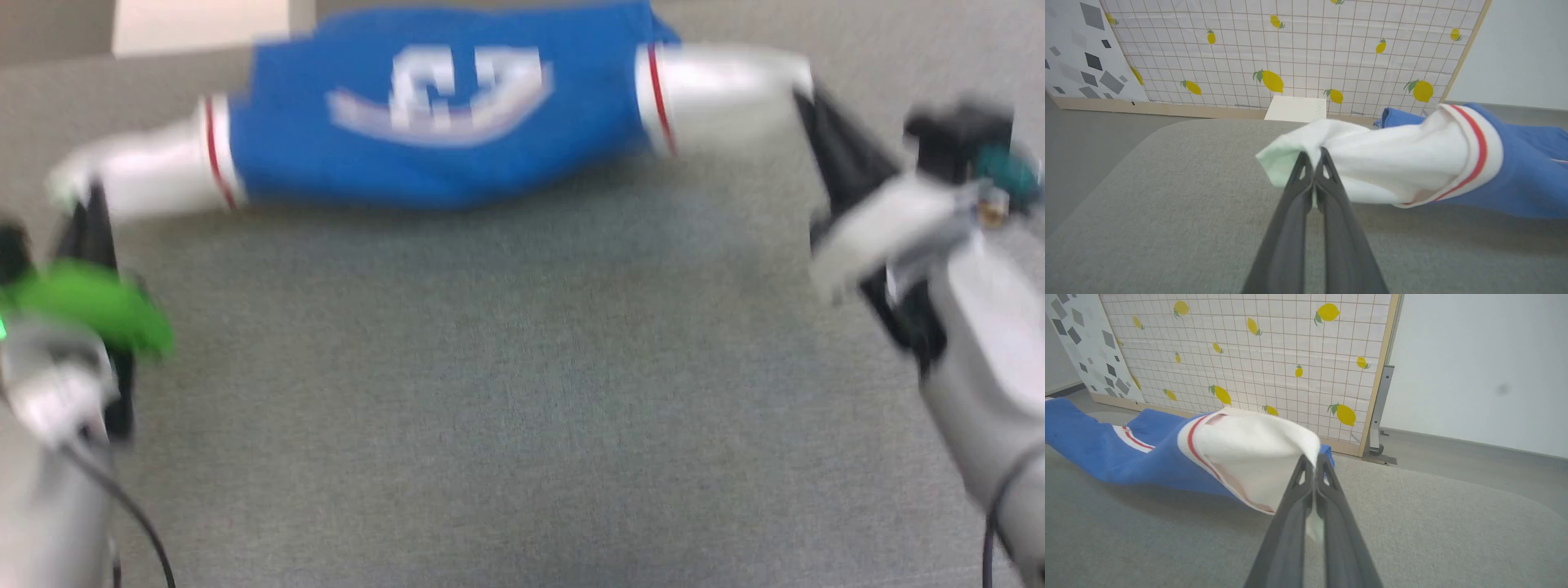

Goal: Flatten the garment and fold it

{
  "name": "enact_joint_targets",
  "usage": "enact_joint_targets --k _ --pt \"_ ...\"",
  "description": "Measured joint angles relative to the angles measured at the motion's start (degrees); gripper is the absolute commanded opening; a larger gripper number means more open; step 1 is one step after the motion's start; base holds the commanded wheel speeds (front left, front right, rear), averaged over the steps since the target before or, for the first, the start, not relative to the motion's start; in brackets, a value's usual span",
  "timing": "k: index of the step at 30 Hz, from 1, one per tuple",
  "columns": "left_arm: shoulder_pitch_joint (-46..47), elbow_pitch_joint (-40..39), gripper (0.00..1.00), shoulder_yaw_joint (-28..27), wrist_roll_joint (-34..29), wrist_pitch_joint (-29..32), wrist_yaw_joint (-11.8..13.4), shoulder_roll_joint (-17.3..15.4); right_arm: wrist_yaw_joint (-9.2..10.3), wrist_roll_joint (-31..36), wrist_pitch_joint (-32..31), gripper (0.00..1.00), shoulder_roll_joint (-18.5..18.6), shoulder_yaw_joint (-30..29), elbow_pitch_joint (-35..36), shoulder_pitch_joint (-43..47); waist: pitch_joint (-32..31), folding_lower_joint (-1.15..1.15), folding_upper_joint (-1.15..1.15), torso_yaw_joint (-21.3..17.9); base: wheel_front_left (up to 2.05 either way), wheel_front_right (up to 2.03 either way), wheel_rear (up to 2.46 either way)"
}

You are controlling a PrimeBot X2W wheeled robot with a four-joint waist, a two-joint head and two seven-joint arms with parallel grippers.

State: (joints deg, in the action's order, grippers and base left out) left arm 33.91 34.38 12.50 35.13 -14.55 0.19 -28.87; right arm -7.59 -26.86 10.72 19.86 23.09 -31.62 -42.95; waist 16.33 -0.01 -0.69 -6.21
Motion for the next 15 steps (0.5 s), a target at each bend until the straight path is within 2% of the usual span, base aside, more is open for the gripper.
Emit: enact_joint_targets --k 3,8,12,15 --pt "-10.9 -7.7 0.00 -0.8 1.0 0.6 3.2 -0.1 0.00 0.1 -2.9 0.00 0.6 -3.2 5.9 9.4 -3.1 0.00 0.00 0.1 0.00 0.00 0.00" --pt "-26.4 -20.7 0.00 -2.0 3.6 5.3 8.9 -0.2 0.00 1.4 -8.0 0.00 -0.3 -10.7 15.4 24.3 -7.9 0.00 0.00 0.2 0.00 0.00 0.00" --pt "-36.6 -28.1 0.00 -2.9 5.3 7.7 12.9 -0.2 0.00 3.2 -11.8 0.00 -3.4 -17.7 21.7 35.7 -10.8 0.00 0.00 0.5 0.00 0.00 0.00" --pt "-42.4 -30.3 0.00 -3.7 6.5 8.4 13.9 -0.3 0.00 4.7 -14.2 0.00 -6.5 -21.5 25.1 43.2 -12.2 -0.01 0.00 0.8 0.00 0.00 0.00"
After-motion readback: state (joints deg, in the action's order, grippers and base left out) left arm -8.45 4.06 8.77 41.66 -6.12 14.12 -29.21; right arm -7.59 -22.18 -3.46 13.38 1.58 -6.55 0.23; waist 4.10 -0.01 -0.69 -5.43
